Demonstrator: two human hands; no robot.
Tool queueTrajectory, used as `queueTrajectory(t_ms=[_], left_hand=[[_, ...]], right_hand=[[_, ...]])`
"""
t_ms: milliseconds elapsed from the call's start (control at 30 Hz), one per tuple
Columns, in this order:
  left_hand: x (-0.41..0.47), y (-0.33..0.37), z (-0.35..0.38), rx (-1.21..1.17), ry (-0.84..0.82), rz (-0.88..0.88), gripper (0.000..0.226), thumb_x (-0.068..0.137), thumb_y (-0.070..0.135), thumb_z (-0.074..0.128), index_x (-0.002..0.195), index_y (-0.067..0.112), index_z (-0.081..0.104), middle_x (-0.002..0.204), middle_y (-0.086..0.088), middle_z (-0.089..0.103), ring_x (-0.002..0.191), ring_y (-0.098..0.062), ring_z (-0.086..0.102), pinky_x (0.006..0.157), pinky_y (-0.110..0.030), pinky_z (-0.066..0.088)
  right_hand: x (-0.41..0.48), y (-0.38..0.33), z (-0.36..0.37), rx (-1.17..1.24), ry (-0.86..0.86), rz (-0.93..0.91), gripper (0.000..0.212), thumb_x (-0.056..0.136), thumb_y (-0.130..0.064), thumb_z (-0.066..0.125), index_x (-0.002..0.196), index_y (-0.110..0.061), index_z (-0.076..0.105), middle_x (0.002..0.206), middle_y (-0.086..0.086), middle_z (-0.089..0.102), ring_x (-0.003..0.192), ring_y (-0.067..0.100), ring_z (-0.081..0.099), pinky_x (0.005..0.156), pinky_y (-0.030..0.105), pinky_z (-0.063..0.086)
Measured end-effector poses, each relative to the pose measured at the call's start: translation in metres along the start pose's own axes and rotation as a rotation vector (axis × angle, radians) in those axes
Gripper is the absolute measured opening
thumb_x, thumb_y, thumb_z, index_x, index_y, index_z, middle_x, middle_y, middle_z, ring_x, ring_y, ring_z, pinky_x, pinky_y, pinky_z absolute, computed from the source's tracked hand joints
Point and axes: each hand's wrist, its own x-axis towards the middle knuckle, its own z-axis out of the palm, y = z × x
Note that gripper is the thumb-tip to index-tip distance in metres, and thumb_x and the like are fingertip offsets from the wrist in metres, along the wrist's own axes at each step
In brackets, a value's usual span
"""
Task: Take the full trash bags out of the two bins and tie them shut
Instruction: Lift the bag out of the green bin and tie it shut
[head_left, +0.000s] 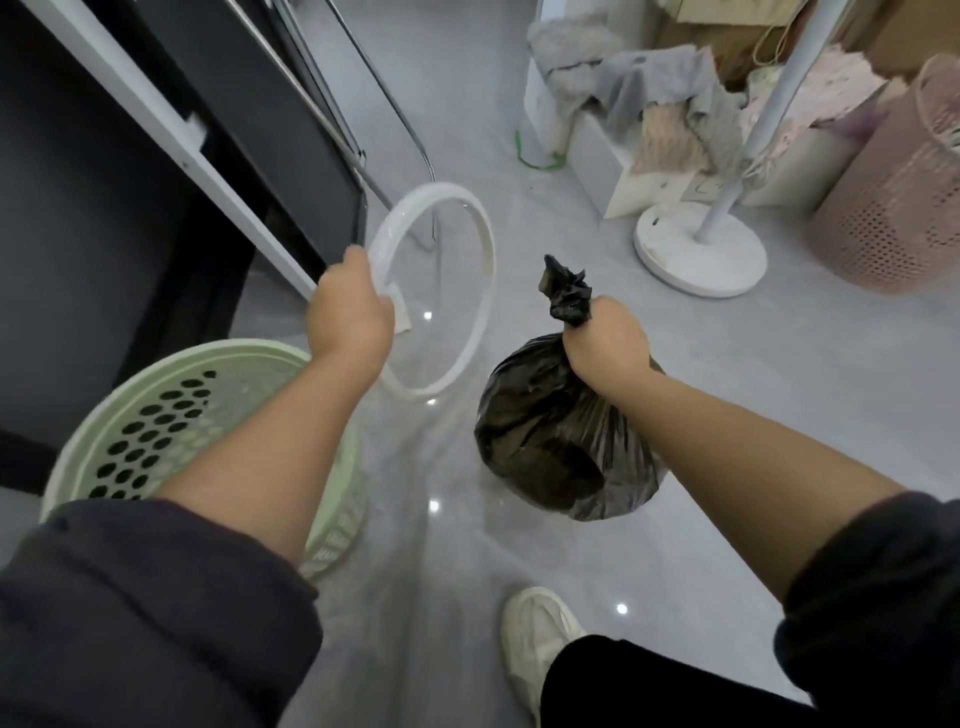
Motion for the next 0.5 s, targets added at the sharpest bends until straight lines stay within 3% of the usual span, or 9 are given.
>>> queueTrajectory(t_ms=[167,267,367,500], left_hand=[[0.009,-0.034,-0.072,-0.308,0.052,-0.329,0.024,0.081,0.016,0.063,0.102,0.008,0.055,0.105,-0.011,0.062,0.09,-0.029,0.062,0.068,-0.033,0.047],[0.005,-0.072,-0.108,-0.539,-0.08,-0.608,0.023,0.079,0.009,0.07,0.098,0.005,0.057,0.103,-0.015,0.064,0.081,-0.031,0.069,0.069,-0.041,0.058],[-0.016,-0.112,-0.133,-0.651,-0.206,-0.756,0.03,0.082,0.001,0.066,0.109,-0.003,0.055,0.095,-0.024,0.062,0.084,-0.035,0.067,0.07,-0.044,0.058],[-0.051,-0.157,-0.153,-0.638,-0.258,-0.836,0.02,0.086,-0.003,0.059,0.105,-0.003,0.052,0.083,-0.021,0.059,0.076,-0.032,0.063,0.043,-0.035,0.055]], right_hand=[[-0.01,-0.032,-0.01,-0.028,-0.004,-0.029,0.031,0.09,-0.011,0.039,0.06,-0.013,0.036,0.073,0.009,0.048,0.073,0.031,0.047,0.065,0.032,0.034],[-0.02,-0.055,-0.01,-0.036,-0.046,-0.054,0.032,0.09,-0.01,0.038,0.059,-0.012,0.035,0.063,0.004,0.04,0.072,0.031,0.046,0.063,0.033,0.032],[-0.035,-0.071,-0.008,-0.039,-0.064,-0.068,0.029,0.091,-0.011,0.038,0.062,-0.01,0.039,0.068,0.007,0.045,0.072,0.03,0.046,0.063,0.032,0.033],[-0.053,-0.086,0.003,-0.014,-0.096,-0.087,0.019,0.091,-0.01,0.038,0.082,-0.002,0.052,0.08,0.012,0.05,0.074,0.03,0.046,0.065,0.031,0.035]])
